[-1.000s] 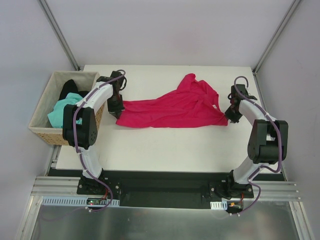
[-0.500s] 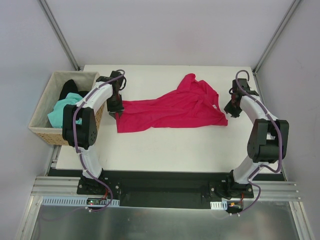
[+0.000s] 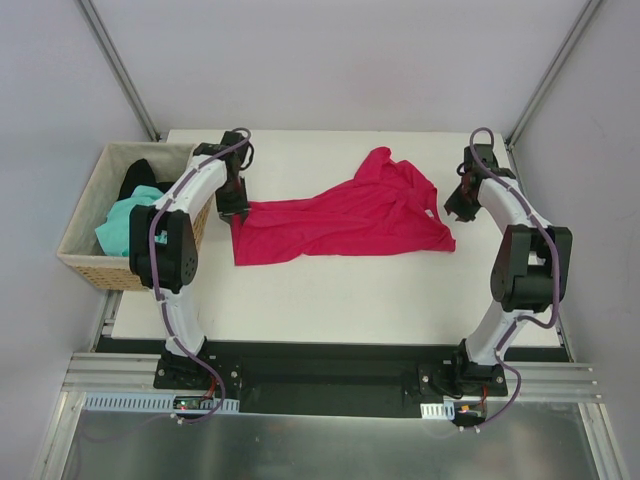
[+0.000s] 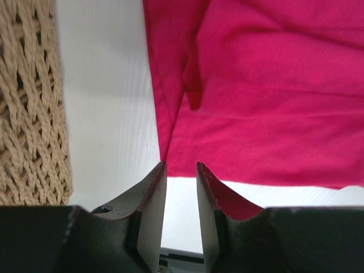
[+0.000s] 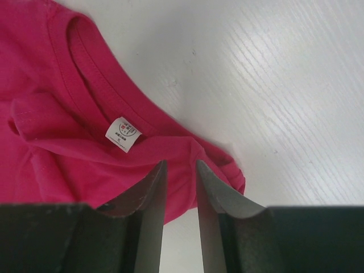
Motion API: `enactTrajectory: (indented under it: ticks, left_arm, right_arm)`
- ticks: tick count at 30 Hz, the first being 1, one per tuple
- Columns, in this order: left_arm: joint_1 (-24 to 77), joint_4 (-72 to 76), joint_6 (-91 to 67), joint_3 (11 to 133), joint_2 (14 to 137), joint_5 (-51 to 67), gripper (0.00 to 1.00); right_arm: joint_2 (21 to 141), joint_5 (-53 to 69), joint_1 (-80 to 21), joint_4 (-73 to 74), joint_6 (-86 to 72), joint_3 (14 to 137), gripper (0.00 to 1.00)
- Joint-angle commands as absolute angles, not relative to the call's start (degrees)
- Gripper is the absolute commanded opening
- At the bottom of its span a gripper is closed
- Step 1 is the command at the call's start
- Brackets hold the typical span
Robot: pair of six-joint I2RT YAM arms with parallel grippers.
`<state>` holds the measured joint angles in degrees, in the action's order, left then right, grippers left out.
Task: Fold and stack the t-shirts
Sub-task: Fold the flattened tshirt in 1/3 of the way
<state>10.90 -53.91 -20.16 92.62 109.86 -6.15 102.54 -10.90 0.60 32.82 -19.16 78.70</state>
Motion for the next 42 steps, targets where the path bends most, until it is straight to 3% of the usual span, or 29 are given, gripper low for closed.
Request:
enactTrajectory:
  ticks: [1,20,42]
  left_arm:
    - [11.0,-55.4,-19.9,97.7,113.8,-5.6,0.27]
    - [9.7,-54.1,-19.1,106.6,125.1,-3.2,0.21]
    - [8.8,-53.4,-22.5,90.8,109.6,-4.0,0.21]
  right_arm:
    - [103.5,-9.1,0.1,34.6,-18.2,82.5,0.3]
    - [104.6,-9.4,0.1,36.8,-17.9,86.1,0.29]
    - [97.6,-9.0,-1.8,32.1,-18.6,72.2,0.3]
